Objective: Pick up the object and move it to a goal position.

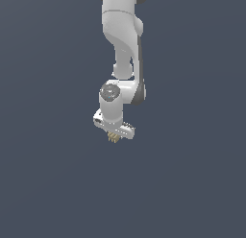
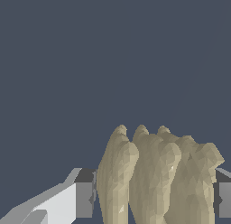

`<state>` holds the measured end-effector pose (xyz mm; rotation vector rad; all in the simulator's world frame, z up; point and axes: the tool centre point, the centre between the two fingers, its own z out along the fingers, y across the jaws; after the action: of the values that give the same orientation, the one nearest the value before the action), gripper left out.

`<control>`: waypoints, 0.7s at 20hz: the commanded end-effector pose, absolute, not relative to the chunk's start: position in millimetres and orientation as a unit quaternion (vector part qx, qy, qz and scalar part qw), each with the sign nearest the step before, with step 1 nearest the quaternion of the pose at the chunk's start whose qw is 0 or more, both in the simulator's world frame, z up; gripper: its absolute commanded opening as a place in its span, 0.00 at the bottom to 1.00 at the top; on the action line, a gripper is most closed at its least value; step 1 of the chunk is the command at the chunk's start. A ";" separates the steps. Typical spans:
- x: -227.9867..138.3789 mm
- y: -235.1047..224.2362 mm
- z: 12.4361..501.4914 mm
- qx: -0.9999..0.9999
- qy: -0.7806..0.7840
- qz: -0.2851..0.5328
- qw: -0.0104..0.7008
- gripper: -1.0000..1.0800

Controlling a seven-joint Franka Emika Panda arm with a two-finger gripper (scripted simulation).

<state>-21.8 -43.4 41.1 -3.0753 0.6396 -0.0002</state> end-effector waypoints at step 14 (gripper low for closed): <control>-24.1 -41.0 67.4 -0.979 0.204 0.000 0.000 0.00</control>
<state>-23.9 -41.7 60.2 -3.0754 0.6399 0.0014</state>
